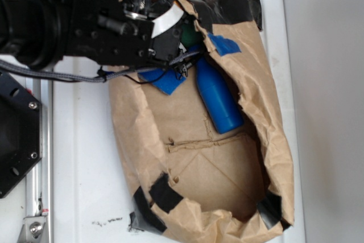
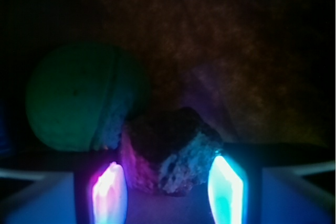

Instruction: Grab the rock.

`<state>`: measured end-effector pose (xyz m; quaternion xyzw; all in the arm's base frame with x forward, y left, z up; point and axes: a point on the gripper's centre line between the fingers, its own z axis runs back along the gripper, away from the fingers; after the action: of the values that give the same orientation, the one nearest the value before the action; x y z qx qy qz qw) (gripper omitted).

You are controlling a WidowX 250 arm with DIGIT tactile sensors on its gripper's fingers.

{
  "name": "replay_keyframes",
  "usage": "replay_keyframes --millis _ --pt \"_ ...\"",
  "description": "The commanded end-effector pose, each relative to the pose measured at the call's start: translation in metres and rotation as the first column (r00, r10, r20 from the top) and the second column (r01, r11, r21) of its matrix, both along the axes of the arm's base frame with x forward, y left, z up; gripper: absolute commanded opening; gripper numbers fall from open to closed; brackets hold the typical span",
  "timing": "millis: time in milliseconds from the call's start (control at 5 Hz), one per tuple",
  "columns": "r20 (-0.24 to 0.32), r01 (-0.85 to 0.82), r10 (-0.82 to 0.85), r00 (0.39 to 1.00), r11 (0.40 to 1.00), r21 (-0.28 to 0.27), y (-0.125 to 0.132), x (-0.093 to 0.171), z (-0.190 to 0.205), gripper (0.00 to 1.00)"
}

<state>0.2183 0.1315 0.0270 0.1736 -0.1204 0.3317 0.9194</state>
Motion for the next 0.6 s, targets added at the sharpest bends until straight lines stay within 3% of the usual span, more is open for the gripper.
replay_keyframes --millis 0,400 --pt "0.004 -0.034 0.034 0.999 0.999 -0.005 0.009 -0.009 0.004 0.0" --pt "0.045 0.009 -0.005 0.999 0.996 -0.089 -0.011 -0.01 0.031 0.0"
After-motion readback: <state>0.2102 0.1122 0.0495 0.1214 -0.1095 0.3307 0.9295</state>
